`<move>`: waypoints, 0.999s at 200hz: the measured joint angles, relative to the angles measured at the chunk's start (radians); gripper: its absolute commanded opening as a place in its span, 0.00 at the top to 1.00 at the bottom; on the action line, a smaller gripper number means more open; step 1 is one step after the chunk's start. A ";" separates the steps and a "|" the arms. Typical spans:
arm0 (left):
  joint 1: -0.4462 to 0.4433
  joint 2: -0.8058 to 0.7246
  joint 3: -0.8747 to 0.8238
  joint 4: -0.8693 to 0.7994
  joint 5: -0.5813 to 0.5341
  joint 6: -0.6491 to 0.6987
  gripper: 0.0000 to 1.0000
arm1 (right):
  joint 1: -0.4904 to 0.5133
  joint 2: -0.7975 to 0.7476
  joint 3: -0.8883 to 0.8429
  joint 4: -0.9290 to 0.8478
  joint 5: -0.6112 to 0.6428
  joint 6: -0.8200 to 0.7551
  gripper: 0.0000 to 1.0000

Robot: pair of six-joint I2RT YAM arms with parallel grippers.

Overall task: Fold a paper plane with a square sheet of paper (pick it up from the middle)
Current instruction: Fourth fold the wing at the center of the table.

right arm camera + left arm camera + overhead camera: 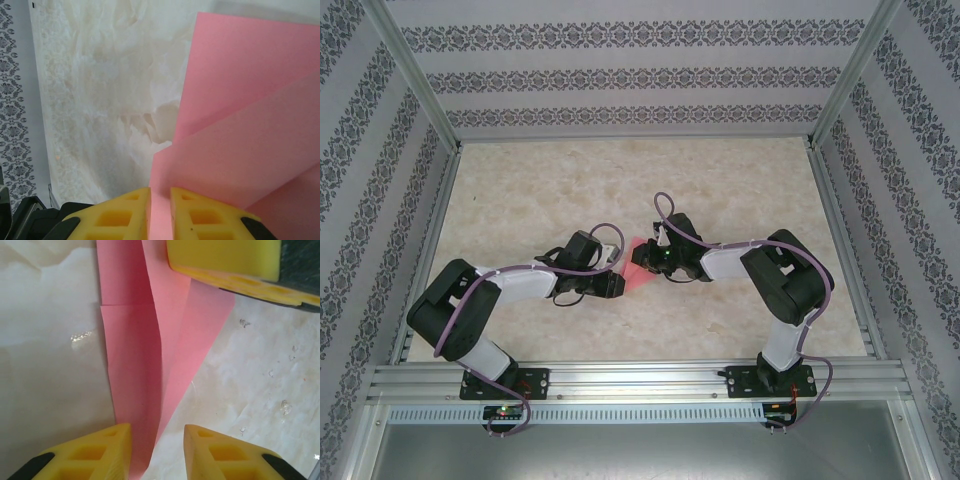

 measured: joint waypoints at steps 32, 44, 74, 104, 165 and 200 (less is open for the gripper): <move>-0.015 0.003 0.026 -0.034 -0.039 0.034 0.65 | 0.000 0.000 0.000 0.000 0.000 0.006 0.81; -0.020 0.011 0.037 -0.038 -0.049 0.045 0.66 | 0.000 0.000 0.000 0.000 0.000 0.009 0.81; -0.040 0.039 0.054 -0.054 -0.074 0.072 0.66 | 0.000 0.000 0.000 0.000 0.000 0.012 0.81; -0.063 0.047 0.070 -0.068 -0.107 0.089 0.66 | 0.000 0.000 0.000 0.000 0.000 0.015 0.81; -0.090 0.046 0.085 -0.100 -0.184 0.127 0.67 | 0.000 0.000 0.002 -0.001 0.000 0.015 0.81; -0.116 0.047 0.095 -0.120 -0.232 0.156 0.67 | 0.000 0.000 0.013 -0.001 0.000 0.015 0.80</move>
